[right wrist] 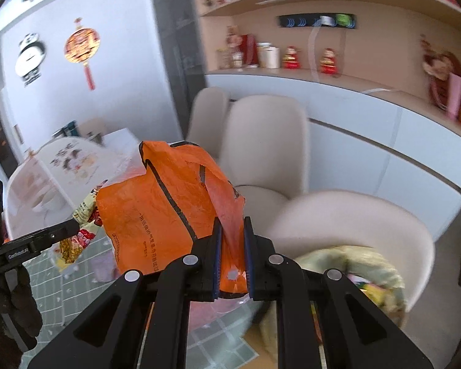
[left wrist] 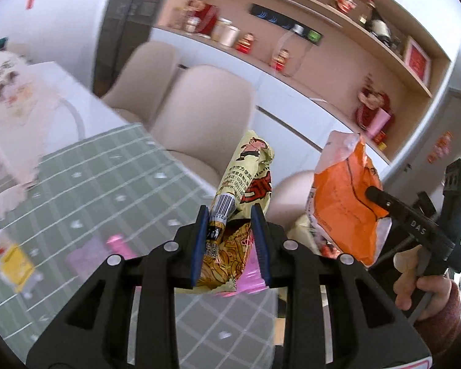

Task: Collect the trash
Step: 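Carry the orange bag and yellow wrapper over the bin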

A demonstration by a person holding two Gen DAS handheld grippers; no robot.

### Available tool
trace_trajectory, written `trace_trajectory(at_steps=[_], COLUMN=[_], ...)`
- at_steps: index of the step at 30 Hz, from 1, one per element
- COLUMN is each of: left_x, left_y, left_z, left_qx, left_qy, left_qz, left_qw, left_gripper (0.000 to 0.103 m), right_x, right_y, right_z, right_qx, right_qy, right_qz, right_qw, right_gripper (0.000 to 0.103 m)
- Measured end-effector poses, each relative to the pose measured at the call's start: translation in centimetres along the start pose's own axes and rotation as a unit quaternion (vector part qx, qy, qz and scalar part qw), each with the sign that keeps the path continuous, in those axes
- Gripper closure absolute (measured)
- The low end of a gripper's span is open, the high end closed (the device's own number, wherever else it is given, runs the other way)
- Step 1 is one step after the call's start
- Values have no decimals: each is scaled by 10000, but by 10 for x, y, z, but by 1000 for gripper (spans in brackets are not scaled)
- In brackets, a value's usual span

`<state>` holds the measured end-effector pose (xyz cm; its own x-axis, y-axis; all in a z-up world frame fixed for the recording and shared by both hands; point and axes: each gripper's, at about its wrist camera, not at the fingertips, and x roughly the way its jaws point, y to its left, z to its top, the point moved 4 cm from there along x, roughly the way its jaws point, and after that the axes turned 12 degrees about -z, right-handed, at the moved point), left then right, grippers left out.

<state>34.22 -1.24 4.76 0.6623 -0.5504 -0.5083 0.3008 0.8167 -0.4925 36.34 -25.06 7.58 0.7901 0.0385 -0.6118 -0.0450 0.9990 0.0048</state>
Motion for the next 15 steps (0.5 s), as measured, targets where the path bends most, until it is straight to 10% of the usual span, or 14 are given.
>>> trace_trajectory(at_steps=[15], left_x=[118], left_y=[-97], left_z=[9], left_qx=[523], left_qy=[585], left_qz=[-1139], left_qw=[9904], left_gripper=[76], right_x=[5], right_y=[-178], right_z=[-38], right_qx=[933], right_qy=[262], right_qz=[-1690], right_qw=[9808], right_gripper=[89])
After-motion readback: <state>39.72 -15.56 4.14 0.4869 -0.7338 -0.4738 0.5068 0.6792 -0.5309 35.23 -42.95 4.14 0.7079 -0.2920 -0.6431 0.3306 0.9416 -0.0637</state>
